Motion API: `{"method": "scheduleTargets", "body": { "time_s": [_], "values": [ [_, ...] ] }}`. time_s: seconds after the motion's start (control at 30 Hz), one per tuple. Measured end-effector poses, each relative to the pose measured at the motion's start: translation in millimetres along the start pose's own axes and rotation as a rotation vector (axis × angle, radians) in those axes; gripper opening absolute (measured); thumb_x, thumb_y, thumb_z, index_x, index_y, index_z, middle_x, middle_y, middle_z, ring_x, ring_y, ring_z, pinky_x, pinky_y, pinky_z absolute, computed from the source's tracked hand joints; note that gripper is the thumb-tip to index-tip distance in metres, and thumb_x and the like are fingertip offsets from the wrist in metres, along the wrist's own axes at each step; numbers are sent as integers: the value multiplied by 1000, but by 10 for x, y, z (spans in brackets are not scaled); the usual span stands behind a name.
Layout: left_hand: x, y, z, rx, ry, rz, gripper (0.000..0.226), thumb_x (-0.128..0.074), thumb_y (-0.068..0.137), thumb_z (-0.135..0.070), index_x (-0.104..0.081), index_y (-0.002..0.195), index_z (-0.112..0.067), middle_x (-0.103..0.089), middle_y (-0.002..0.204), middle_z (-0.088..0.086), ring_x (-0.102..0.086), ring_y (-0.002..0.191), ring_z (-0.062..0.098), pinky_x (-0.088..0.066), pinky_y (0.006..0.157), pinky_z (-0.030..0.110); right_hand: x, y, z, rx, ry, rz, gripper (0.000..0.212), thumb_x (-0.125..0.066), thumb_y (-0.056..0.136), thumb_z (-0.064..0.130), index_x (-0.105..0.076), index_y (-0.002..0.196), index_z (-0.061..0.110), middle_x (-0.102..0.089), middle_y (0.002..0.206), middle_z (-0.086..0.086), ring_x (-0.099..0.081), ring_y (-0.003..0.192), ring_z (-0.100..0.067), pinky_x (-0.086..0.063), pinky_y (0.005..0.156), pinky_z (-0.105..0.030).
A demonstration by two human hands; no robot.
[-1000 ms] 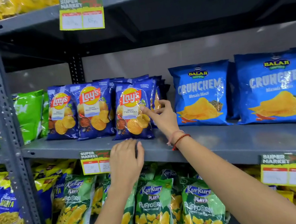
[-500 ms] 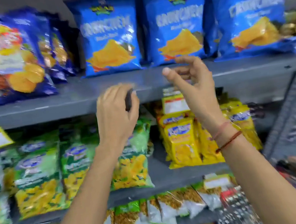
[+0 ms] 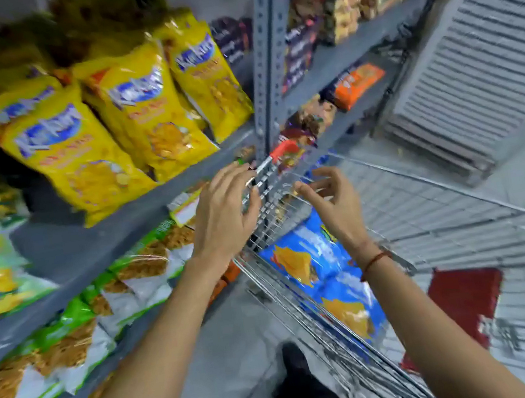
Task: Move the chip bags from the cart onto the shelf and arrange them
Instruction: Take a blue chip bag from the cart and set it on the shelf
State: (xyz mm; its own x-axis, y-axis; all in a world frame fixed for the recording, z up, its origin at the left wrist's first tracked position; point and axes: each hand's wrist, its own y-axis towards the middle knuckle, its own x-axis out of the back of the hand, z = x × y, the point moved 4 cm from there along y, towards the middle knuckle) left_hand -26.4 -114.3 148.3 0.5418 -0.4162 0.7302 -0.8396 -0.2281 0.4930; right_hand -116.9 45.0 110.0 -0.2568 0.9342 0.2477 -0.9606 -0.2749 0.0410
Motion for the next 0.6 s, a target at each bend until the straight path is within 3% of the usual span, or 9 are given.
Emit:
{"method": "scheduleTargets", "body": {
  "time_s": [0.2, 0.3, 0.4, 0.5, 0.53, 0.6],
  "values": [
    [-1367, -209, 243, 136, -72, 460, 33, -54, 88, -18, -55, 118, -5, -61, 119, 17, -54, 112, 32, -33, 97, 33, 293, -165, -1665, -511, -121, -76, 41, -73, 80, 31, -56, 106, 4, -59, 85, -9, -54, 73, -20, -43, 70, -33],
    [-1982, -303, 443, 285, -87, 698, 44, -50, 91, -23, -43, 130, -4, -49, 133, 21, -43, 124, 34, -32, 102, 40, 257, -379, -2362, -815, -26, -86, 32, -72, 80, 37, -49, 83, 15, -46, 70, -4, -42, 62, -18, -37, 62, -31],
    [-2509, -372, 680, 440, -103, 862, 48, -46, 94, -27, -34, 136, -6, -44, 137, 24, -40, 125, 37, -34, 100, 42, 126, -462, -2870, -977, 78, -121, 44, -71, 82, 33, -31, 64, 27, -32, 63, 7, -31, 56, -6, -30, 52, -19],
    [-2944, -399, 969, 590, -90, 924, 54, -45, 93, -36, -29, 138, -9, -42, 140, 23, -44, 122, 39, -37, 97, 41, -44, -432, -3173, -1045, 307, -243, 22, -71, 83, 14, -49, 83, 14, -57, 60, 8, -53, 51, -2, -45, 50, -14],
    [-3087, -415, 1058, 615, -80, 961, 59, -46, 93, -38, -25, 140, -10, -38, 143, 23, -41, 125, 39, -35, 100, 42, -98, -400, -3237, -1044, 365, -283, 24, -71, 83, 11, -52, 97, 7, -64, 70, 4, -60, 56, -2, -49, 54, -16],
    [-3349, -451, 1220, 622, -56, 1027, 70, -52, 90, -39, -18, 143, -9, -32, 147, 24, -34, 131, 40, -30, 105, 42, -178, -305, -3330, -1033, 423, -340, 51, -74, 80, 12, -49, 122, -1, -67, 105, -8, -68, 79, -10, -52, 58, -16]
  ]
}}
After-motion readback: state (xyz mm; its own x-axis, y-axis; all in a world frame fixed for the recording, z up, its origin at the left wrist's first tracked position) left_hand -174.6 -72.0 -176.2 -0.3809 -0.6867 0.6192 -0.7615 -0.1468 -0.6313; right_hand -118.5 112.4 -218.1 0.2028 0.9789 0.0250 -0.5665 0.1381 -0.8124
